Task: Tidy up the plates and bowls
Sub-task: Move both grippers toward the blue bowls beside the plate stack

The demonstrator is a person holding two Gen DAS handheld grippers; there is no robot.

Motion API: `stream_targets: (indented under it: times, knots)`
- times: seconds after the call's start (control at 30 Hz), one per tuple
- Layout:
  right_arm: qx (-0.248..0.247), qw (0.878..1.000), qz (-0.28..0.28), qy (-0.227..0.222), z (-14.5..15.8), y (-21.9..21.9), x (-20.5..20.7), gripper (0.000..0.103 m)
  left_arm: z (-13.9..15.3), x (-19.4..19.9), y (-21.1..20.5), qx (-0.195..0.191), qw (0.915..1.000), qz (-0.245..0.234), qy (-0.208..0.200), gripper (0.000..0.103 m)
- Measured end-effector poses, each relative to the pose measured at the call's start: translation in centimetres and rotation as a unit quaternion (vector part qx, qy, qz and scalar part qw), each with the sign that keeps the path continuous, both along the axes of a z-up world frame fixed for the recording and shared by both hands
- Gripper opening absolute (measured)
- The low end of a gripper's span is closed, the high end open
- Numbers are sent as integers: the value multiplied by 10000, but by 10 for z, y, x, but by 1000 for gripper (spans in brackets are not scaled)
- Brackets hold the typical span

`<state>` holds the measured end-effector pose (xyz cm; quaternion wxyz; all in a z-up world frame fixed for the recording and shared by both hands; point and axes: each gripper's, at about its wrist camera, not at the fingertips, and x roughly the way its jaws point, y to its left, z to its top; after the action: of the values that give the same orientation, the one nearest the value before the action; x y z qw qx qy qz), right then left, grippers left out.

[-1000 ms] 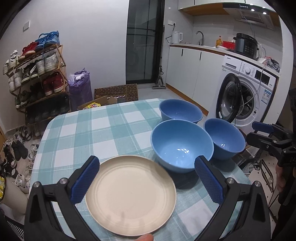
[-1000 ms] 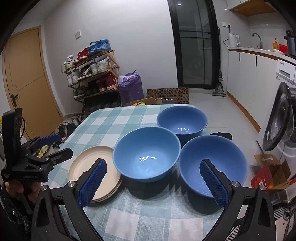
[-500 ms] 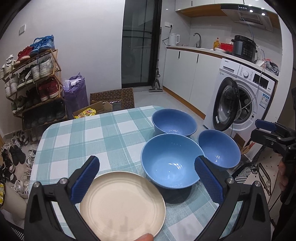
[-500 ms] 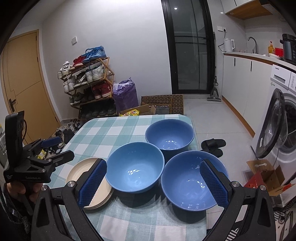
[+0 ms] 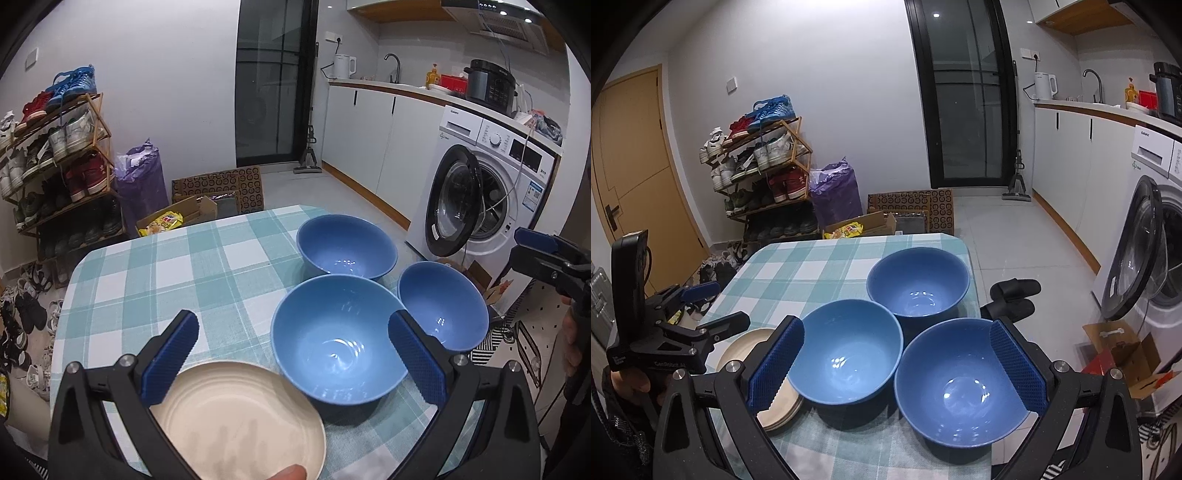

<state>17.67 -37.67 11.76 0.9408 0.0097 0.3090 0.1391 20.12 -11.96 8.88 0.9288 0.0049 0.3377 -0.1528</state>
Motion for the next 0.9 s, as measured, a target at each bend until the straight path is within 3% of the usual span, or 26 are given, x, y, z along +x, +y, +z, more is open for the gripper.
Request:
stream_targets:
  times: [0.5, 0.9]
  knots:
    - [327, 9980, -395, 362, -1, -38, 62, 102, 1, 51, -39, 190, 9994, -269, 128, 103]
    - [328, 9960, -576, 607, -13, -48, 107, 102, -17, 91, -32, 82, 9993, 31, 361, 103]
